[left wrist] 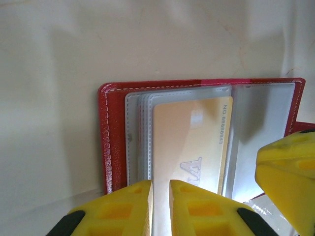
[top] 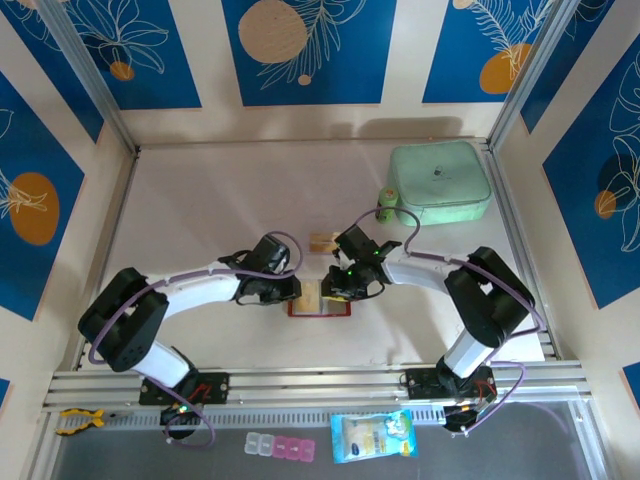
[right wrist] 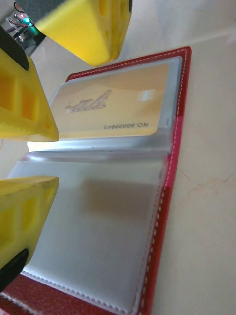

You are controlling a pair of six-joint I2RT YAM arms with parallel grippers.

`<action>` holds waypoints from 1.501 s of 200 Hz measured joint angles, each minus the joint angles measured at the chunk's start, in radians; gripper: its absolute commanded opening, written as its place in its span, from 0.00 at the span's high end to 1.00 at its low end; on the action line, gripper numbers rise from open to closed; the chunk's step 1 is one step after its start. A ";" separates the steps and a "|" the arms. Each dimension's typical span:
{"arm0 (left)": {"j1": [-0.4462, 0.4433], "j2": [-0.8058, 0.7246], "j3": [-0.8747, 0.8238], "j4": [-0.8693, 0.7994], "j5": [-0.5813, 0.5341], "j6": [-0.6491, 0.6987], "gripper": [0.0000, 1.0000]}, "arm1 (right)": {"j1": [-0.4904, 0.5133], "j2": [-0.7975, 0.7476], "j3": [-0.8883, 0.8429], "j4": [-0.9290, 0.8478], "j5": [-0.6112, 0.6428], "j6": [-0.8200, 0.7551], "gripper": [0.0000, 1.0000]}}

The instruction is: Take the credit cards out of the card holder

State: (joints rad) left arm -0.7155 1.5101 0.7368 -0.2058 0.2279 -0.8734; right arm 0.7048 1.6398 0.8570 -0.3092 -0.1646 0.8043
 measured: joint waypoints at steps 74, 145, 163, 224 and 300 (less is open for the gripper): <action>0.000 -0.004 -0.006 0.011 0.001 0.000 0.83 | -0.009 0.038 0.007 0.002 0.000 -0.021 0.75; 0.000 -0.002 -0.016 0.036 0.017 -0.008 0.84 | -0.009 0.037 0.021 0.002 -0.001 -0.026 0.75; 0.000 -0.002 -0.016 0.043 0.025 -0.009 0.84 | -0.006 0.034 0.022 0.003 -0.004 -0.026 0.75; 0.000 0.011 -0.035 0.049 0.031 -0.011 0.86 | -0.002 0.030 0.027 0.038 -0.046 -0.003 0.74; 0.000 0.010 -0.042 0.057 0.034 -0.012 0.87 | 0.003 0.031 0.027 0.094 -0.091 0.017 0.74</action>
State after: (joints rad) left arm -0.7155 1.5200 0.6945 -0.1490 0.2619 -0.8852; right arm 0.7078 1.6703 0.8837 -0.2153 -0.2554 0.8211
